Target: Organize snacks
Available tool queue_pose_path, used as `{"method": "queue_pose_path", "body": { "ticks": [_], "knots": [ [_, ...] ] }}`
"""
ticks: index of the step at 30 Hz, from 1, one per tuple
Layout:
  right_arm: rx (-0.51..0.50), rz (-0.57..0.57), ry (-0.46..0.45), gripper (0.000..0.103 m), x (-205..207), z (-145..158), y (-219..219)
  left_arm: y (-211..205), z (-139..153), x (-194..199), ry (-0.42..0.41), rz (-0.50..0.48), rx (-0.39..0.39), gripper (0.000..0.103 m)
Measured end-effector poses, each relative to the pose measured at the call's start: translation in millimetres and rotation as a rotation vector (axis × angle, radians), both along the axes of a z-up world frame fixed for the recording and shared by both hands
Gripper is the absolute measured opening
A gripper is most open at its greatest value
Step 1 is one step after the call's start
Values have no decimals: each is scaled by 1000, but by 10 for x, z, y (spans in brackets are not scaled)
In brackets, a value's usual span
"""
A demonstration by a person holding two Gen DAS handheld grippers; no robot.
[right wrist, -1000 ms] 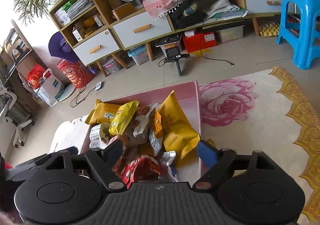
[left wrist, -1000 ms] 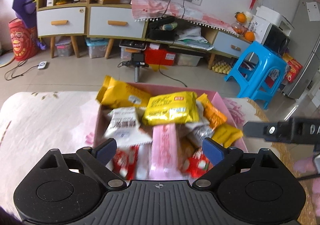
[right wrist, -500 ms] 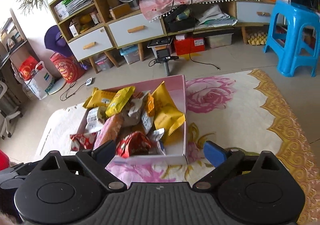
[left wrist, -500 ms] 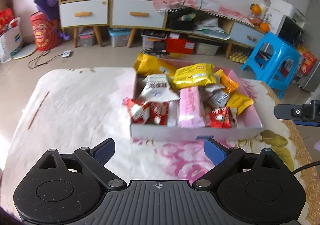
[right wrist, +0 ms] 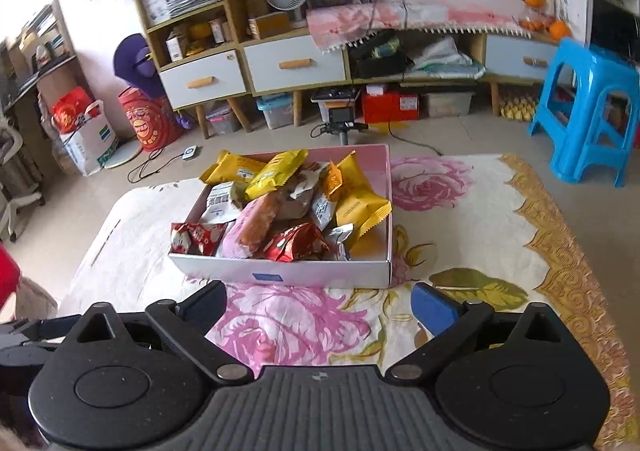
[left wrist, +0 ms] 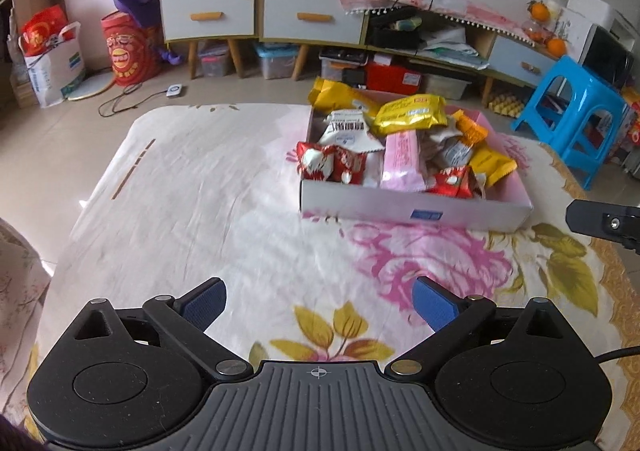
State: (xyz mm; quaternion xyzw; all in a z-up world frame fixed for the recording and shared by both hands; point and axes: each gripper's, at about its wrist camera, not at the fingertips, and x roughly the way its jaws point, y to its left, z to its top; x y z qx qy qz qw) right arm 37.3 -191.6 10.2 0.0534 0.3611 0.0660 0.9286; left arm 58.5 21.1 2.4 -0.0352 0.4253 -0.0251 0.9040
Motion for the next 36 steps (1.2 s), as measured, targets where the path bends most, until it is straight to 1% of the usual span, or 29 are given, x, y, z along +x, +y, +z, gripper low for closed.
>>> {"method": "queue_pose_path", "body": {
  "ticks": [5,8,10,14,19,23,29,36],
  "knots": [
    [-85,-11,-14,94,-164,-52,54,-27,41,-146,-11,9,58,100],
    [-102,-15,5,94,-217,-107,50,-44,81,-214,-27,27,83,100],
    [-94,-21,11,94,-250,-125,41,-74,98,-240,-31,28,96,101],
    [-108,-32,11,95,-292,-179,56,-128,111,-266,-19,36,79,101],
    [-113,-37,29,95,-281,-233,89,-182,93,-286,-11,49,85,101],
    [-116,-32,32,95,-280,-246,114,-171,70,-296,8,55,68,101],
    [-120,-11,52,95,-278,-296,157,-159,41,-297,23,67,66,101],
    [-130,5,60,95,-295,-320,206,-169,61,-309,7,63,82,101]
  ]
}}
